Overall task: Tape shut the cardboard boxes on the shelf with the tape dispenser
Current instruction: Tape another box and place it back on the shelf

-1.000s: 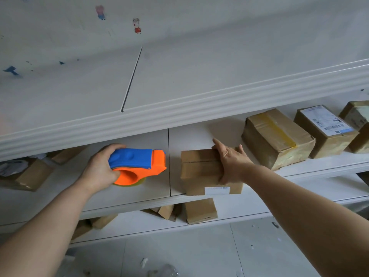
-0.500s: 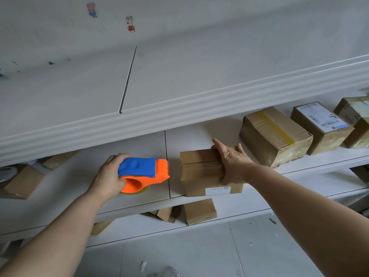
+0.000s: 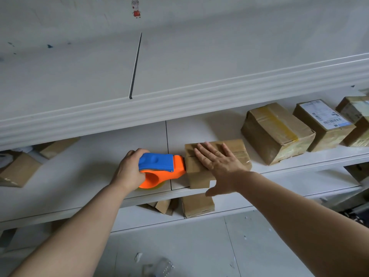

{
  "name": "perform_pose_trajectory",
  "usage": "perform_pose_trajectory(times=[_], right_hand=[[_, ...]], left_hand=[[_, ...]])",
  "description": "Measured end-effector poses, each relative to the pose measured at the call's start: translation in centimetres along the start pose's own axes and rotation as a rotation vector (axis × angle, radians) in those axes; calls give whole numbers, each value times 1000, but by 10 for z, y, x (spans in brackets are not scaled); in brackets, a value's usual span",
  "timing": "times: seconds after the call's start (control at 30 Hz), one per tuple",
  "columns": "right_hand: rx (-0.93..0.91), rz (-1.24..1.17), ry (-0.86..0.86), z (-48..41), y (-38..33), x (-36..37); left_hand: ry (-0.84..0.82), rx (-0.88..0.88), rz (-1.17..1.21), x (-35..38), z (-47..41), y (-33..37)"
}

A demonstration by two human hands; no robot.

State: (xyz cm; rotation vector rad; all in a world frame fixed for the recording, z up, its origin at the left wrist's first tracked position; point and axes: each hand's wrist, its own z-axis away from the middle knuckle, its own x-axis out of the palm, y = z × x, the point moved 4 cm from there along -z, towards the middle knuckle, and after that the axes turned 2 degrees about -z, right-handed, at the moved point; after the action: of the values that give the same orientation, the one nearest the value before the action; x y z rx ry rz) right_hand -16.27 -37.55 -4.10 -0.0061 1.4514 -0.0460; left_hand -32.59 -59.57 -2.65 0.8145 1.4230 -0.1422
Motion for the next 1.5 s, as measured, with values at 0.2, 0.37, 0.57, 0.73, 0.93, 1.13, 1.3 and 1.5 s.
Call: perform_pose_trajectory(times=[0.2,0.37,0.57,0.73,0.93,1.13,1.3,1.5], right_hand=[[-24,-22,15,-1,-17,1],[32,-50,10,2,-9,0],[123,-44,-77,9,-4,-3],[161,-79,-85,-18,-22,-23],[226,-58,-55,-32,-18,-30],[159,-741,237,-9,1,-63],[197,-1070,185,18,18,-34],[101,-656,163,19,11,-70]], left_hand=[[13,-42,14,2,4,-4],[8,-49,6,2,4,-4],[-13,-46,-19,3,7,3],[29,-44,39,-1,11,9],[120,-23,147,-20,28,5],[300,30,248,-72,33,30],[226,121,209,-77,26,80],[195,157,153,-80,39,99]])
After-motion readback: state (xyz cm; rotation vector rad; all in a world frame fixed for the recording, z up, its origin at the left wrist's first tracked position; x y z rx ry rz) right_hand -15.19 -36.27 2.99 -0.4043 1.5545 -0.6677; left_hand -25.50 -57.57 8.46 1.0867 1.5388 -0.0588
